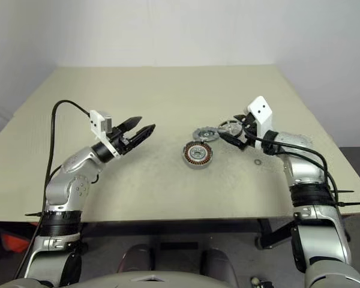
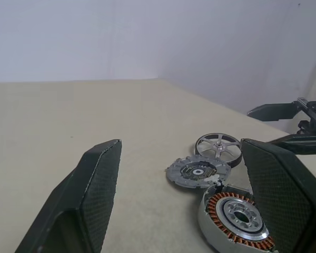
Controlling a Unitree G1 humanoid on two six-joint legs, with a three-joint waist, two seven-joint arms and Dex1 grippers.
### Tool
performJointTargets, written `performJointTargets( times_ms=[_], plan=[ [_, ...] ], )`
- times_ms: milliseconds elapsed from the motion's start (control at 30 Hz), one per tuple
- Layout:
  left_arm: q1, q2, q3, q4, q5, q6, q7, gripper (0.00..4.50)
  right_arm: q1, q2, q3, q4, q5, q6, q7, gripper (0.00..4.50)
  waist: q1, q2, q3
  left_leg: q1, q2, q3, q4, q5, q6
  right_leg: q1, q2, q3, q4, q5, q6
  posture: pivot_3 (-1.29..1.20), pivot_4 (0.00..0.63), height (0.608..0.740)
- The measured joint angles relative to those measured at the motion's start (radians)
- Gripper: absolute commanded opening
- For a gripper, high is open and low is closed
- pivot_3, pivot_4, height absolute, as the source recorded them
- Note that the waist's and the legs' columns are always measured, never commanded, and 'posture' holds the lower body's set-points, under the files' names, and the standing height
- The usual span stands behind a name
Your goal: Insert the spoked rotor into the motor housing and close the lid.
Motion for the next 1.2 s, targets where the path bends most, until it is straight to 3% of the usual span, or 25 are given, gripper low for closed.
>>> performJointTargets(
  times_ms=[167,467,867,967,1100,1200],
  plan=[
    [0.013,0.033,-0.019,0.006,0.005,0.000,0.005,3.79,0.059,-0.066,-0.019,0.049,-0.005,0.000,0.025,4.46,0.000,0.000,0.000,0.000,0.000,0.000,0.000,-0.001,0.003,0.000,0.000,0.000,-0.001,0.000,-0.001,0.00,0.000,0.740],
    [-0.002,0.016,-0.123,0.076,0.056,-0.027,0.003,3.79,0.138,-0.069,-0.051,0.174,-0.009,0.001,-0.037,4.46,-0.014,0.000,0.000,-0.002,-0.001,0.000,0.000,-0.002,0.005,0.000,0.000,0.000,-0.003,0.003,-0.006,0.00,0.000,0.740],
    [-0.032,0.033,-0.138,0.130,0.081,-0.058,-0.014,3.79,0.192,-0.070,-0.088,0.204,-0.009,-0.031,-0.062,4.46,-0.021,0.001,-0.001,-0.001,-0.001,0.000,0.001,-0.002,0.006,0.001,-0.001,0.000,-0.002,0.003,-0.006,0.00,0.000,0.740],
    [-0.032,0.033,-0.138,0.134,0.085,-0.059,-0.013,3.86,0.194,-0.067,-0.088,0.205,-0.011,-0.041,-0.066,3.80,-0.021,0.001,-0.001,-0.001,-0.001,0.000,0.001,-0.002,0.006,0.002,-0.001,-0.001,-0.002,0.003,-0.006,0.00,0.000,0.740],
    [-0.032,0.037,-0.138,0.136,0.089,-0.069,-0.012,3.86,0.193,-0.057,-0.080,0.206,-0.017,-0.047,-0.065,2.44,-0.021,0.001,-0.001,-0.001,-0.001,0.000,0.001,-0.002,0.006,0.005,-0.001,-0.001,-0.002,0.003,-0.006,0.00,0.000,0.740],
    [-0.032,0.041,-0.137,0.140,0.094,-0.075,-0.008,3.86,0.184,-0.049,-0.074,0.217,-0.024,-0.049,-0.072,2.44,-0.022,0.001,-0.001,0.003,-0.001,0.000,0.001,-0.002,0.006,0.009,-0.002,-0.001,-0.003,0.000,0.001,0.00,0.000,0.740]
  ],
)
